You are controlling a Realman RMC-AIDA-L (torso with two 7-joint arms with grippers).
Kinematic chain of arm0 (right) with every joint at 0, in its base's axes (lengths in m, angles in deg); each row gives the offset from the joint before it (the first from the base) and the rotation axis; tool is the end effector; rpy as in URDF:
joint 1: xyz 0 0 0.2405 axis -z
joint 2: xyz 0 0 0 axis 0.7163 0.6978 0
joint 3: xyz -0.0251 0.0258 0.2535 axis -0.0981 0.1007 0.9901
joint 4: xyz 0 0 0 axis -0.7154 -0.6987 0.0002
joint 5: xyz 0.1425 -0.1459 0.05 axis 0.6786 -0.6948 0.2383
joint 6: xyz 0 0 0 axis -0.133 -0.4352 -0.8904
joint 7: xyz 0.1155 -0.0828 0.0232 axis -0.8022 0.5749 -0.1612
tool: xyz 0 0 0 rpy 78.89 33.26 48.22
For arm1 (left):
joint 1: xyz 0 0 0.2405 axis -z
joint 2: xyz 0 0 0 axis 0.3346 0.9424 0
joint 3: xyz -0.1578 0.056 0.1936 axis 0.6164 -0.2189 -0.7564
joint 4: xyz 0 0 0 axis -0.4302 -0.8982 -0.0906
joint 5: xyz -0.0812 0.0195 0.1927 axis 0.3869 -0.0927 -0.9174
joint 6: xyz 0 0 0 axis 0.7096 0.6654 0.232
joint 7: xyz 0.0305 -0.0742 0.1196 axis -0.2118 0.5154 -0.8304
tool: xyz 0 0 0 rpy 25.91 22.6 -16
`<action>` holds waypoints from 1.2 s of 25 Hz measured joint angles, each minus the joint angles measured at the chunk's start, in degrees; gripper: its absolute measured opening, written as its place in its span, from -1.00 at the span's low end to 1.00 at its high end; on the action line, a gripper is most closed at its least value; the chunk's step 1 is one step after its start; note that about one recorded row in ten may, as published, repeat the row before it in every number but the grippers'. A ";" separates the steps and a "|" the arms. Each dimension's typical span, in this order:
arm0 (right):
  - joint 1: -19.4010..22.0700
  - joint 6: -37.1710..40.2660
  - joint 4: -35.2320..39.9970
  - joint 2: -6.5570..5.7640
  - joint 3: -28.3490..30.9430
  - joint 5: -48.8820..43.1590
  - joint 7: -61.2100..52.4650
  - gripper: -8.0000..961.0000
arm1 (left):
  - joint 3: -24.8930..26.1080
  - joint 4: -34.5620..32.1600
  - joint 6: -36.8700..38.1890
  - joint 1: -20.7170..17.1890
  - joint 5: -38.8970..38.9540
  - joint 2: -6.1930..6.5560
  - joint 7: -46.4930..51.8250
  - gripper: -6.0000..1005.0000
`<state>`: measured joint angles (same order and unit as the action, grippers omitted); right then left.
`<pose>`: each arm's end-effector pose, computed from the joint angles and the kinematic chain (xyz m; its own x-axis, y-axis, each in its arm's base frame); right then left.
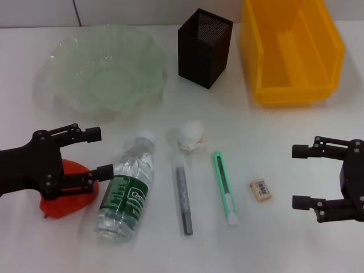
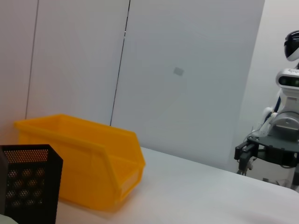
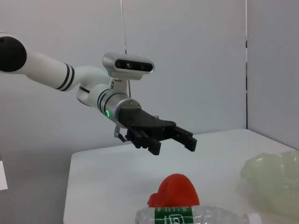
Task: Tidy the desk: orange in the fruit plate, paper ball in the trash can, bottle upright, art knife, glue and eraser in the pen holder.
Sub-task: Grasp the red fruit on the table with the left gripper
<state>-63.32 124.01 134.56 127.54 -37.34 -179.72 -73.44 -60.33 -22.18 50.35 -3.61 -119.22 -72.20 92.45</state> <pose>0.2796 0.2437 0.0410 0.8338 -0.0855 -0.5454 -0.1802 -0.9760 -0.1225 -0.2955 0.2593 0.0376 0.7717 0.2349 0.5910 0.3621 -0.9262 -0.1048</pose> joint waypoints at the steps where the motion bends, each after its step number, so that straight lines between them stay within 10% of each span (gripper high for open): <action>1: 0.00 0.00 0.00 0.00 0.00 0.00 0.00 0.73 | 0.12 -0.09 -0.02 -0.05 0.00 -0.02 -0.03 0.65; 17: 0.80 -0.08 -1.68 -0.07 0.13 0.13 0.81 0.73 | 6.43 -0.48 -1.34 -3.26 -0.41 0.64 -2.79 0.64; 30: 0.97 -0.27 -2.80 -0.13 1.80 0.13 1.11 0.73 | 11.22 1.86 -8.06 -5.54 -7.29 -1.38 -7.88 0.63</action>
<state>-62.35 123.74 131.76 127.41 -35.53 -179.59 -72.33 -49.10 -20.32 42.29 -9.15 -126.51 -73.58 84.57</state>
